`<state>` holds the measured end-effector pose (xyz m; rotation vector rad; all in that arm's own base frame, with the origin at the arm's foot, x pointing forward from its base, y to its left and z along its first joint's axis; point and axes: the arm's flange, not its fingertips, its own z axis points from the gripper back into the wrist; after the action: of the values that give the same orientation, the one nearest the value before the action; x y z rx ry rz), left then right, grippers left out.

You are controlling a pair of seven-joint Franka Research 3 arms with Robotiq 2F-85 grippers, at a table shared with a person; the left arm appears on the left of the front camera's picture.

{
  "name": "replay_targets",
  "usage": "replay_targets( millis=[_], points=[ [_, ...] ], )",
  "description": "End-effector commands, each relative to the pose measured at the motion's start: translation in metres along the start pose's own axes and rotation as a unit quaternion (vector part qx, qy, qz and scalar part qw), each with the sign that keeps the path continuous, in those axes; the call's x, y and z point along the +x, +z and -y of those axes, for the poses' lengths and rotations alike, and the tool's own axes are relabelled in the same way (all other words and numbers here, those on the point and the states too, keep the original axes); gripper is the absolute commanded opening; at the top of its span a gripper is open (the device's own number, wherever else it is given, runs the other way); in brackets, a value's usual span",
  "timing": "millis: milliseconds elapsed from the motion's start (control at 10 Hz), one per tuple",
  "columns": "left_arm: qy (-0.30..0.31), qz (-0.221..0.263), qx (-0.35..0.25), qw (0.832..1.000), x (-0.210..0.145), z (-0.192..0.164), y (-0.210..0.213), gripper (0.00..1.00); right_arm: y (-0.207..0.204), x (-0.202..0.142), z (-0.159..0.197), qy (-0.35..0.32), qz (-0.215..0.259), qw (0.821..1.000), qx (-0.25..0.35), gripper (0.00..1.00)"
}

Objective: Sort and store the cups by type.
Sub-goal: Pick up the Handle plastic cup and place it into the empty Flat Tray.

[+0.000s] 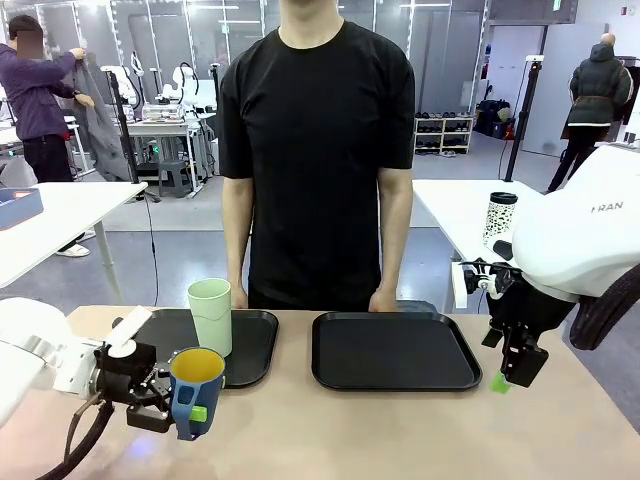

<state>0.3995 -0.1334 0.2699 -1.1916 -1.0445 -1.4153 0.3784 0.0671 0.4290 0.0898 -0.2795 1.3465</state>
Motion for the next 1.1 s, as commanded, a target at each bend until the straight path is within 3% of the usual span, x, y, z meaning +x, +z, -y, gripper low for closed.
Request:
replay_targets(
  millis=[0, 100, 700, 800, 1000],
  points=[
    [-0.018, 0.024, 0.003, 1.000, -0.008, 0.011, 0.005, 0.30, 0.000, 0.000, -0.003, -0.006, -0.005, 1.000, -0.005, 1.00],
    [0.000, 0.000, 0.000, 1.000, 0.000, 0.000, 0.000, 0.30, 0.000, 0.000, -0.003, -0.006, -0.005, 1.000, -0.005, 1.00],
    [0.000, 0.000, 0.000, 1.000, 0.000, 0.000, 0.000, 0.30, 0.000, 0.000, -0.003, -0.006, -0.005, 1.000, -0.005, 1.00],
    [0.004, 0.003, 0.000, 1.000, -0.001, 0.003, 0.002, 0.71, 0.000, 0.000, -0.003, -0.006, -0.005, 1.000, -0.005, 1.00],
    [0.031, 0.050, 0.079, 0.995, -0.006, -0.017, -0.021, 0.71, 0.000, 0.000, -0.003, -0.006, -0.005, 1.000, -0.005, 1.00]
  ],
)
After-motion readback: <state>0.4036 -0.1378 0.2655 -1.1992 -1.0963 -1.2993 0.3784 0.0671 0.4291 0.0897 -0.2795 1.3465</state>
